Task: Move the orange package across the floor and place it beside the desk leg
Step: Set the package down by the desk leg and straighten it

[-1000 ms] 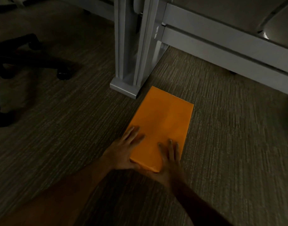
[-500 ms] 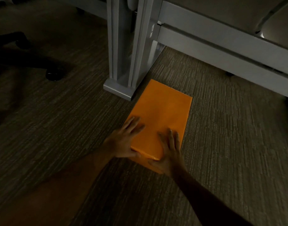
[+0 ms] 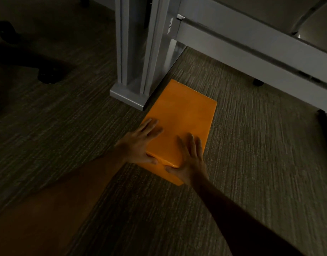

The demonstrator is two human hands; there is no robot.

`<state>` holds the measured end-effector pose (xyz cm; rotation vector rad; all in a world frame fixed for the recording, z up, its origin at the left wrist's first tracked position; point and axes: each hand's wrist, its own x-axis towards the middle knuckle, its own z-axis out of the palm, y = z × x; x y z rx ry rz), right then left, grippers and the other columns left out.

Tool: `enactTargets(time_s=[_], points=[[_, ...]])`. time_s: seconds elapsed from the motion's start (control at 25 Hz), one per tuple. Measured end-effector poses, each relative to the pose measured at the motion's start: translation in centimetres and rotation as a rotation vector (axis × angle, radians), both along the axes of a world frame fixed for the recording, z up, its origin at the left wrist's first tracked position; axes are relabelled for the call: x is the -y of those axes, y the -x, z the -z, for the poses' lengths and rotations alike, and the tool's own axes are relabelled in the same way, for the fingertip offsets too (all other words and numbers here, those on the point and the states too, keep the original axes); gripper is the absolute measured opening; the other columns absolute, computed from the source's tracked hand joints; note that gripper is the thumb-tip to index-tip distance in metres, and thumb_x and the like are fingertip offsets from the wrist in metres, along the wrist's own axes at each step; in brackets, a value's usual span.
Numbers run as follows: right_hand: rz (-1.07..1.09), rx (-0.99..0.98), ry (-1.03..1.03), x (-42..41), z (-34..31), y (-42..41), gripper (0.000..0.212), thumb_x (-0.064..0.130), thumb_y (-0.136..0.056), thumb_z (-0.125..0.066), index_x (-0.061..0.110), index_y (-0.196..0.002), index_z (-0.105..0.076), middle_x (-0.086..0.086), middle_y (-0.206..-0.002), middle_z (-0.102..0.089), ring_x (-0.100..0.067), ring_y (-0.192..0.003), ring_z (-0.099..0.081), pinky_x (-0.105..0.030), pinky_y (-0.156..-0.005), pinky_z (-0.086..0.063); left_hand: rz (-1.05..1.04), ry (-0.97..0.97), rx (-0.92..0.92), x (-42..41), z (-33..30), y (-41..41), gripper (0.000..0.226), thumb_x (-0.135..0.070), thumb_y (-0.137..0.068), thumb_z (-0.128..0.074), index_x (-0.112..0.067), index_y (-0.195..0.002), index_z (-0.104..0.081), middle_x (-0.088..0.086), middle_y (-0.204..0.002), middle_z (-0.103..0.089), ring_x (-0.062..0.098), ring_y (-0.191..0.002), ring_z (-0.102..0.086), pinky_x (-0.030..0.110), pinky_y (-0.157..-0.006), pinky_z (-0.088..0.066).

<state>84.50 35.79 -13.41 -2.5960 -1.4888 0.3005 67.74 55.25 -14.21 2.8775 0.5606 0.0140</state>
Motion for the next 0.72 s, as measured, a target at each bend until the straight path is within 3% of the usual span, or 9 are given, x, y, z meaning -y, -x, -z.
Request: enactTargets(time_s=[0.44,0.72], points=[[0.012,0.03,-0.042,-1.4,0.9,-2.1,0.127,0.092,-0.052,-0.053,0.05,-0.154,0.01,0.003,-0.17,0.009,-0.031,-0.155,0.015,-0.066,-0.111,-0.035,-0.016,-0.018,-0.001,-1.6,0.5,-2.0,0.126,-0.095,-0.062,-0.046,-0.038,-0.158,0.012,-0.009,-0.165,0.03,0.019,-0.151,0.025,0.071,-0.101,-0.036],[0.058,-0.014,-0.041,-0.9,0.9,-1.2,0.123,0.092,-0.051,-0.051,0.054,-0.151,0.01,0.004,-0.17,0.005,-0.035,-0.154,0.014,-0.066,-0.115,-0.027,-0.087,-0.074,-0.039,-0.2,0.2,-1.5,0.121,-0.091,-0.065,-0.048,-0.029,-0.159,-0.004,-0.003,-0.168,0.01,0.024,-0.153,0.009,0.069,-0.114,-0.02]])
